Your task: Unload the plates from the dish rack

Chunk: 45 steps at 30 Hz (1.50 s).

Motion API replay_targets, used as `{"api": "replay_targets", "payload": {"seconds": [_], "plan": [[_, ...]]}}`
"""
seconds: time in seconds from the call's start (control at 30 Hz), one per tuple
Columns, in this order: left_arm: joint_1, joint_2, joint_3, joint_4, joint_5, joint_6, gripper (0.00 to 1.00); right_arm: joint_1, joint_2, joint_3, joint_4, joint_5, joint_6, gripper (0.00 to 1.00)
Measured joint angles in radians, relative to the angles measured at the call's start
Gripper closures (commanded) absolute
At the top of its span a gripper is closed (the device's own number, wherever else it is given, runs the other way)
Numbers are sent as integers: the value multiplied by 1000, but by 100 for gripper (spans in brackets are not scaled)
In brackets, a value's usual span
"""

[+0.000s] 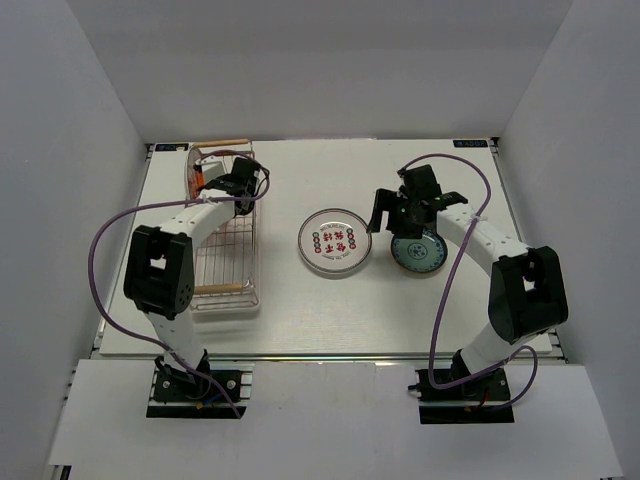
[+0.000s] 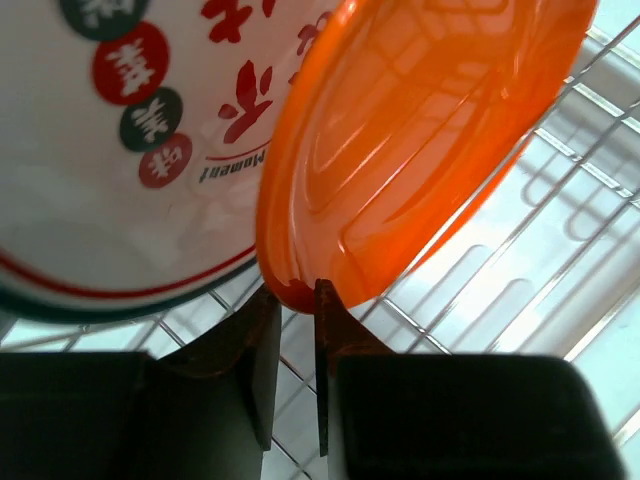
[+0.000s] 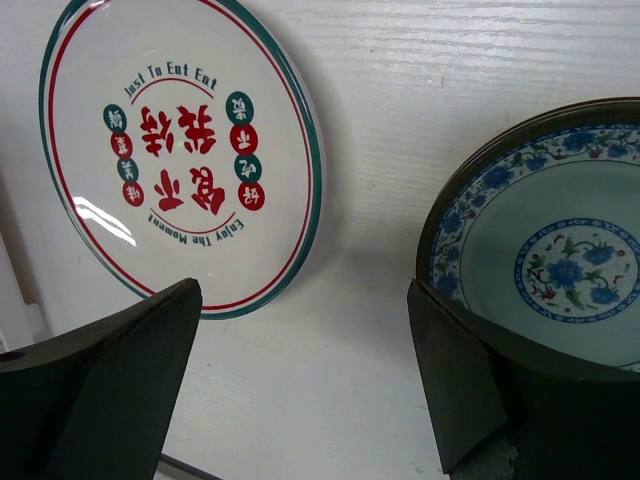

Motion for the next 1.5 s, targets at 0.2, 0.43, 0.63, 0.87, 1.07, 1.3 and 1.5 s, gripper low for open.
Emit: {"api": "replay_targets", "payload": {"seconds": [0.2, 0.43, 0.63, 0.87, 1.07, 1.3, 1.5], "plan": [[-2, -16, 1, 18, -17, -23, 100, -5, 0, 0, -19, 6, -7, 11], [-3, -40, 0, 1, -16, -43, 100, -5, 0, 0, -19, 7, -10, 11], [-17, -98, -8, -26, -31, -33, 100, -5, 0, 0, -20, 0, -10, 11], [-16, -251, -71, -1, -14, 28, 100, -5, 0, 0, -20, -2, -10, 11], [-16, -346, -86, 48, 37, 112, 100, -5, -6, 0, -20, -8, -10, 11], [-16, -391, -86, 55, 125, 191, 100, -5, -45, 0, -16, -60, -29, 11], [-16, -546, -96, 123, 317, 270, 100, -5, -107, 0, 42, -205, -80, 11]]}}
